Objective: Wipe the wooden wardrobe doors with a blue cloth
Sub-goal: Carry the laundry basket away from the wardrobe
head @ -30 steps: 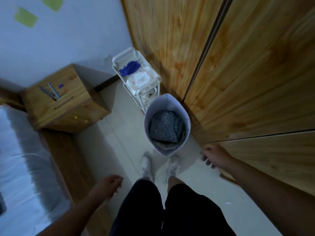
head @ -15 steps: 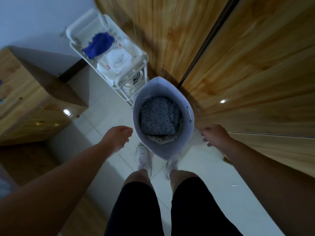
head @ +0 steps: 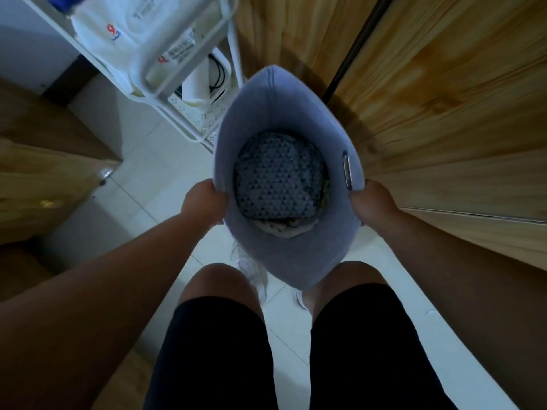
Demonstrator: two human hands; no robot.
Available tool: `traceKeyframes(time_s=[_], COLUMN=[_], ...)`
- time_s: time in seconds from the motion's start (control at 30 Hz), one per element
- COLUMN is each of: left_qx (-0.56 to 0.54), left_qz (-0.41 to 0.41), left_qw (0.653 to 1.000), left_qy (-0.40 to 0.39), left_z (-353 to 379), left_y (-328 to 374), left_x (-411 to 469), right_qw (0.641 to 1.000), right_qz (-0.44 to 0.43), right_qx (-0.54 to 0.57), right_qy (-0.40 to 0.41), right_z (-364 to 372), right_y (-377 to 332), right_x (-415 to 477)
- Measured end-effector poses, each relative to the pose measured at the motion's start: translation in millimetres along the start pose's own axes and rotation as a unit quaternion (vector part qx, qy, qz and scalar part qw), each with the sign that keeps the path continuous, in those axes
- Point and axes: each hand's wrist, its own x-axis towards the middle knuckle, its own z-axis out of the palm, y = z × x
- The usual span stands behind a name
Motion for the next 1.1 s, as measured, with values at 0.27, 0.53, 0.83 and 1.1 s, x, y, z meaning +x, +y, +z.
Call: traceKeyframes(time_s=[0.27,0.53,0.83,1.1], left_qx=[0.023,0.022,0.019,0.070], left_qz=[0.009,0.018,0.074,0.129], left_qw=[1.000,0.999,0.996,0.978], left_qy=[0.011,0.017,-0.052,-0.146], left_z=[-49.6,-134.8,-211.4,-199.6], left_y=[-2.4,23.8,52.1,100.2], left_x=[-39.2,-164.1,-259.1,-293.9], right_qw=[0.998,1.000,0.989,0.955], right_qz=[0.005,-0.005,0.074,0.169], right_qx=[-0.015,0.012,0.128,0.230], right_qy=[0.052,0.026,0.020,0.085], right_z=[-43.6,-111.4,-164.0,-126.9], right_y=[-15.3,-31.3,-11.9,71.8], right_x=[-42.6,-188.6,-348.2,-461.2])
